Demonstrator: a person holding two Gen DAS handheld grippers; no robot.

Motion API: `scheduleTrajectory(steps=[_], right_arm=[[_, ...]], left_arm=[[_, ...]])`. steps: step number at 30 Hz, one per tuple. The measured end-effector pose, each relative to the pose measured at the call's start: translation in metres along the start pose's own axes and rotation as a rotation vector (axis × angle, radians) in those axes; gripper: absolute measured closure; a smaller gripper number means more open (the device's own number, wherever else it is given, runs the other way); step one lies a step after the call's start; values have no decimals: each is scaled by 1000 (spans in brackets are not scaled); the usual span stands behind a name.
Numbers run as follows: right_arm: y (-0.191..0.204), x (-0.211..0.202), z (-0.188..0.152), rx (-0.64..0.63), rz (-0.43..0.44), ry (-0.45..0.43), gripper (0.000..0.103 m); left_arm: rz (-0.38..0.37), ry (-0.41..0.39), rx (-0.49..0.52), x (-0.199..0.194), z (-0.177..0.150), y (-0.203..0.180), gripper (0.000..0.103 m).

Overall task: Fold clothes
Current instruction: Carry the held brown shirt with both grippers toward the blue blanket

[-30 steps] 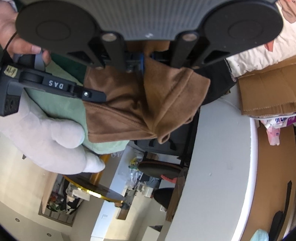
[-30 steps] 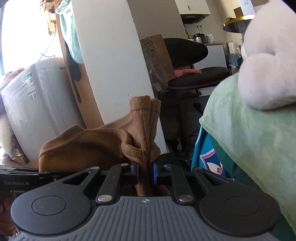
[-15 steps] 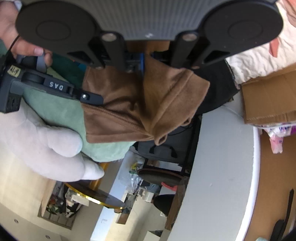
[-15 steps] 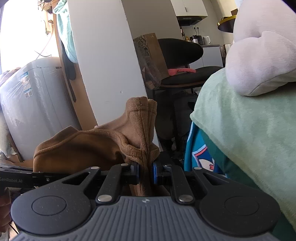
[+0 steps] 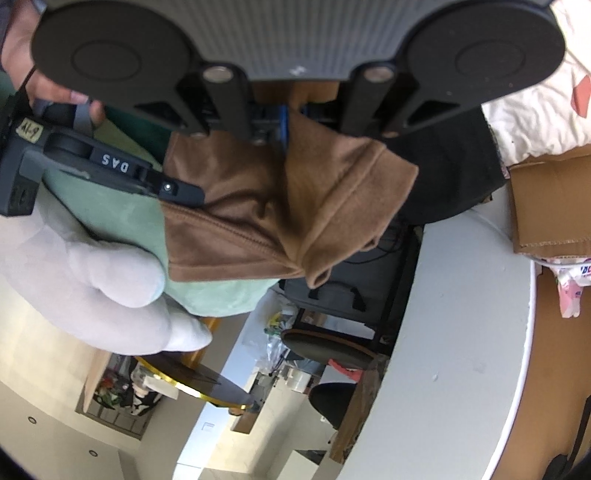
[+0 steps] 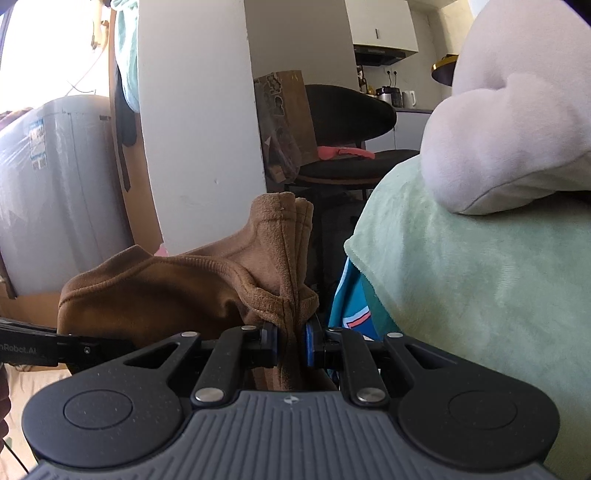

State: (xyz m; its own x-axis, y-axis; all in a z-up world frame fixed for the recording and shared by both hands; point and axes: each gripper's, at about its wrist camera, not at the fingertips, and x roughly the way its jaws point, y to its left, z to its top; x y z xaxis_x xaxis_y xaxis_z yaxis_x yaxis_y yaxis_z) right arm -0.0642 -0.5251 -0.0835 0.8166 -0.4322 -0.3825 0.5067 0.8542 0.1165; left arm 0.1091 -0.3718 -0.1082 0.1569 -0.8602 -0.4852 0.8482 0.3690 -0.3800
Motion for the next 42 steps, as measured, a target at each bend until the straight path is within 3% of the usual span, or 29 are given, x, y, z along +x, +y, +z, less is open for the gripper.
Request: scheduleTrajectory(steps=[10,20,42], right_arm=[[-1,48,-5,-17,47,25,89],[2,81,-11,-9,79,58,89],[5,142,-6,-70,-13,106,89]], left_arm=[[-17,12,-42,18,6,35,95],[51,10,-62,30,13,60,95],[131,2,-131,69,32,103,95]])
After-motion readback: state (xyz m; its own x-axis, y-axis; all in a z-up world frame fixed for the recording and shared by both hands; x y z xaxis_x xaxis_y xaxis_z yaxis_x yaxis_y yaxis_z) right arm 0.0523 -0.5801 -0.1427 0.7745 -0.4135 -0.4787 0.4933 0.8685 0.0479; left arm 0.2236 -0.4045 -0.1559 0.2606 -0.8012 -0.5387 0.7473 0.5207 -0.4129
